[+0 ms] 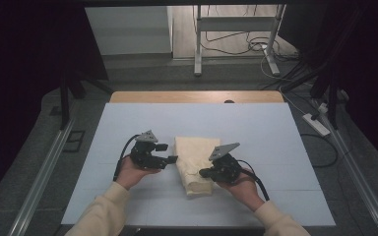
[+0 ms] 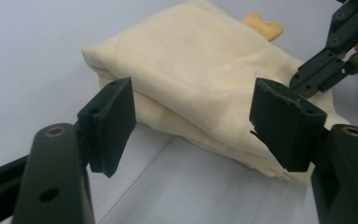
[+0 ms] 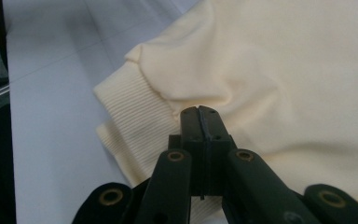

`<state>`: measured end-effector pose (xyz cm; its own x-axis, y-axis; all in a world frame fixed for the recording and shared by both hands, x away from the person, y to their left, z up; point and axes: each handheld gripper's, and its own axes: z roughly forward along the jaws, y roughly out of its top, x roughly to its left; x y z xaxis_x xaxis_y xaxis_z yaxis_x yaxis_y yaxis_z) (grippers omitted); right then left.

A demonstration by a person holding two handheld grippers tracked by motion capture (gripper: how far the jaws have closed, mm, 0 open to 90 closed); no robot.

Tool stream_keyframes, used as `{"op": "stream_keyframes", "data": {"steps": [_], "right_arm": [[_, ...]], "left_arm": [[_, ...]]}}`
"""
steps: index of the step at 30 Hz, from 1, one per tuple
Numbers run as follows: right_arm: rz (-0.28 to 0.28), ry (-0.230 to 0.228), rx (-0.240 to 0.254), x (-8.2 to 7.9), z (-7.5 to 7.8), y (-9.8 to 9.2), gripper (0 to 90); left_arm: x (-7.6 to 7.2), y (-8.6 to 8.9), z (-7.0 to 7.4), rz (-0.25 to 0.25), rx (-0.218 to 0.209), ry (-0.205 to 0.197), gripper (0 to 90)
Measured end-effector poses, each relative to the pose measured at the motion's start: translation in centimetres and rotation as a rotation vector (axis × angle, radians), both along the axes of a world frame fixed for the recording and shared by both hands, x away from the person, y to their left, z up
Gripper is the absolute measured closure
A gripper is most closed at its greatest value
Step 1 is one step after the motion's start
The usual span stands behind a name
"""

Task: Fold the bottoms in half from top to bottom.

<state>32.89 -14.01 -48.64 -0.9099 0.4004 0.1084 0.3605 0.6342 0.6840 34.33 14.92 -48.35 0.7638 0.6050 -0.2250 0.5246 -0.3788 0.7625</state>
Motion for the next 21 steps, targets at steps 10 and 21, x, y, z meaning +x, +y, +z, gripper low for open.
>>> {"op": "stream_keyframes", "data": {"steps": [10, 21], "right_arm": [[0.013, 0.014, -0.002, -0.6, -1.0, -0.1, 89.7], [0.010, 0.008, 0.019, -0.6, -1.1, -0.2, 89.6]], "left_arm": [[0.0, 0.0, -0.1, 0.002, 0.010, 0.001, 30.4], [0.0, 0.0, -0.2, 0.002, 0.013, 0.001, 30.1]]}}
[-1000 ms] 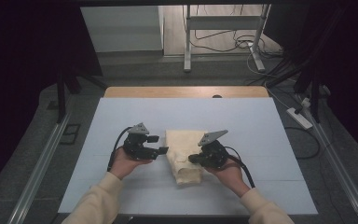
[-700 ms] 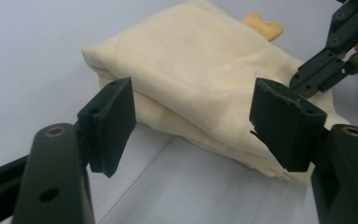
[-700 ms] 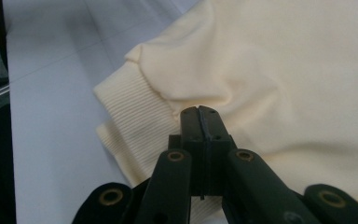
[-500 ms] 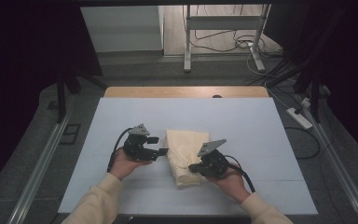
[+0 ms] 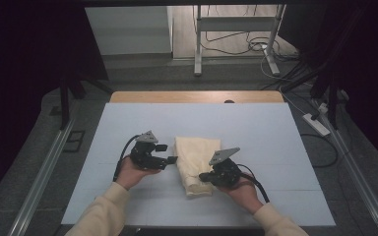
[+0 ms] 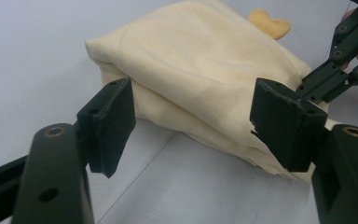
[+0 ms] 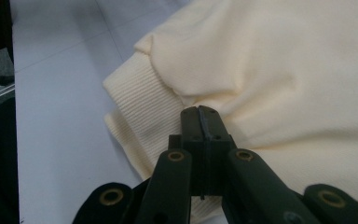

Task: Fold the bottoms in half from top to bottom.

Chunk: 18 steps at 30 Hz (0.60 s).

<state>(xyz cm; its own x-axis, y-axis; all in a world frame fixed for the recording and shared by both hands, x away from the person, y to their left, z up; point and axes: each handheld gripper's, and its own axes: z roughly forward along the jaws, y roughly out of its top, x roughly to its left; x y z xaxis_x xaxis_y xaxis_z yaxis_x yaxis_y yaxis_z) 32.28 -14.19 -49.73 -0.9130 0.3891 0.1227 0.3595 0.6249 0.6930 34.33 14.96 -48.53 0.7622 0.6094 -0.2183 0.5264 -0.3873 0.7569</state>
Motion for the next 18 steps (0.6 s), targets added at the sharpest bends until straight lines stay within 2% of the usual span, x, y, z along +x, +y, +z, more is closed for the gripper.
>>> {"op": "stream_keyframes", "data": {"steps": [3, 6, 9, 12, 18], "right_arm": [[-0.004, -0.010, 0.021, 0.2, 0.3, -0.2, 88.7], [-0.029, -0.032, 0.048, 0.4, 0.9, -0.6, 77.0], [-0.083, -0.081, 0.059, 0.5, 1.5, -1.3, 63.9], [-0.115, -0.083, 0.090, 0.6, 2.1, -2.1, 62.3], [-0.075, -0.089, 0.113, -0.4, 3.0, -2.5, 62.3]], "left_arm": [[0.0, 0.1, 0.0, 0.003, -0.001, 0.000, 29.8], [0.0, 0.2, 0.0, 0.006, -0.005, -0.004, 29.7], [0.0, 0.3, 0.1, 0.013, -0.009, -0.004, 29.2], [0.0, 0.5, 0.3, 0.017, -0.014, -0.008, 29.0], [0.0, 0.6, 0.3, 0.021, -0.014, -0.008, 28.6]]}}
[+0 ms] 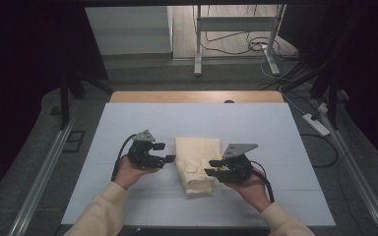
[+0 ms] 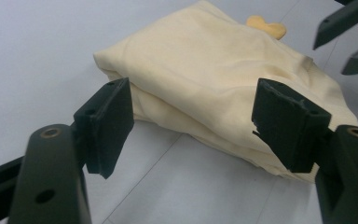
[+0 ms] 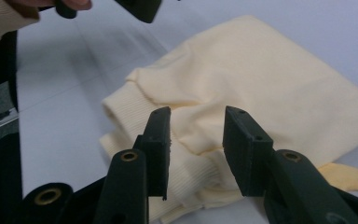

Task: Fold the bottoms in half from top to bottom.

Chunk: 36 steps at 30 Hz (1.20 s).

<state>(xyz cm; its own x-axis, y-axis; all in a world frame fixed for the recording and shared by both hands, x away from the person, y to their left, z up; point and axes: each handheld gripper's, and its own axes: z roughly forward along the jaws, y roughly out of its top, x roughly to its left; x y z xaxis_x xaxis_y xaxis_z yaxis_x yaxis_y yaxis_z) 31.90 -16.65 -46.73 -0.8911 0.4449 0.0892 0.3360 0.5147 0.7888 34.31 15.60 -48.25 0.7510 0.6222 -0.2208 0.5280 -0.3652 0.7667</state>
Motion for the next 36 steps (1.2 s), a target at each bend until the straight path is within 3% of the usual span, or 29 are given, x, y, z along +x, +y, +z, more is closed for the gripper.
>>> {"op": "stream_keyframes", "data": {"steps": [2, 5, 8, 15, 19, 20, 23, 26, 36], "right_arm": [[0.022, 0.004, 0.002, -0.5, 0.2, 0.2, 66.2], [0.069, 0.034, 0.003, -1.3, 0.1, 0.5, 79.7], [0.128, 0.051, -0.042, -2.5, -0.5, 1.5, 88.5], [0.221, 0.077, -0.180, -4.2, -3.5, 4.5, 89.4], [0.208, 0.059, -0.265, -3.9, -5.4, 5.5, 89.5], [0.201, 0.057, -0.243, -3.8, -5.5, 5.5, 89.5], [0.166, 0.021, -0.245, -3.3, -5.6, 5.4, 89.5], [0.147, 0.037, -0.226, -2.7, -5.7, 5.3, 89.6], [0.106, -0.007, -0.198, -1.4, -5.9, 5.8, 89.7]], "left_arm": [[0.0, 0.0, 0.0, 0.000, 0.000, -0.001, 28.5], [0.0, 0.1, 0.0, 0.001, -0.002, 0.000, 28.4], [0.0, 0.1, 0.0, 0.001, -0.003, -0.001, 28.4], [0.0, 0.0, 0.0, 0.000, -0.001, 0.000, 28.1], [0.0, 0.0, 0.0, -0.002, 0.002, 0.001, 28.1], [0.0, 0.0, 0.0, -0.002, 0.002, 0.001, 28.1], [0.0, 0.1, -0.1, 0.001, -0.002, 0.002, 28.1], [0.0, 0.1, -0.1, 0.001, 0.001, 0.002, 28.1], [0.0, 0.2, -0.1, 0.004, 0.000, 0.004, 28.1]]}}
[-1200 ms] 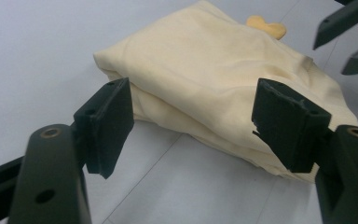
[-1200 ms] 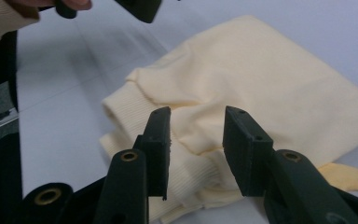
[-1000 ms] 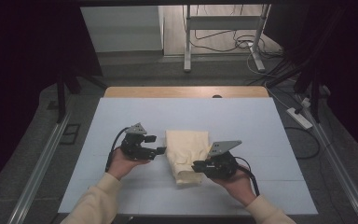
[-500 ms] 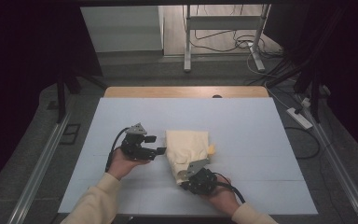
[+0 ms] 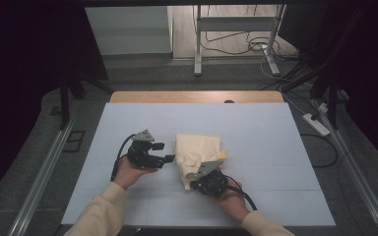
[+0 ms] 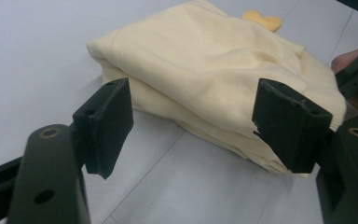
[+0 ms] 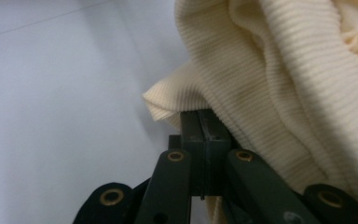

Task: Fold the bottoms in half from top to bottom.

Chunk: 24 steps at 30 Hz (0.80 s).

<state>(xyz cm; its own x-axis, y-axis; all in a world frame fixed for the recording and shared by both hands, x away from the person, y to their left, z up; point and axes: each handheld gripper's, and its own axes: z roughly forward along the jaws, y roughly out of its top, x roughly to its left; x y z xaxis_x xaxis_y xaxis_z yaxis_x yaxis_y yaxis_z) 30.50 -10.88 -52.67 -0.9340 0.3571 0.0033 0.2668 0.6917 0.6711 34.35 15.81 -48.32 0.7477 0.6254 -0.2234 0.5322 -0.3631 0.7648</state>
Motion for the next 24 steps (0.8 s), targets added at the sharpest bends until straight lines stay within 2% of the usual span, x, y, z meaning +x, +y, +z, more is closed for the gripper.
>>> {"op": "stream_keyframes", "data": {"steps": [9, 16, 24], "right_arm": [[-0.039, -0.010, 0.012, 1.8, 0.0, -0.1, 89.8], [-0.072, 0.009, 0.025, 3.3, 0.1, -0.4, 89.8], [-0.072, 0.026, 0.030, 3.3, 0.1, -0.4, 89.6]], "left_arm": [[0.0, 0.2, 0.0, 0.004, -0.002, 0.000, 28.1], [0.0, 0.3, 0.0, 0.004, -0.002, 0.000, 28.1], [0.0, 0.3, 0.0, 0.005, -0.003, 0.002, 28.0]]}}
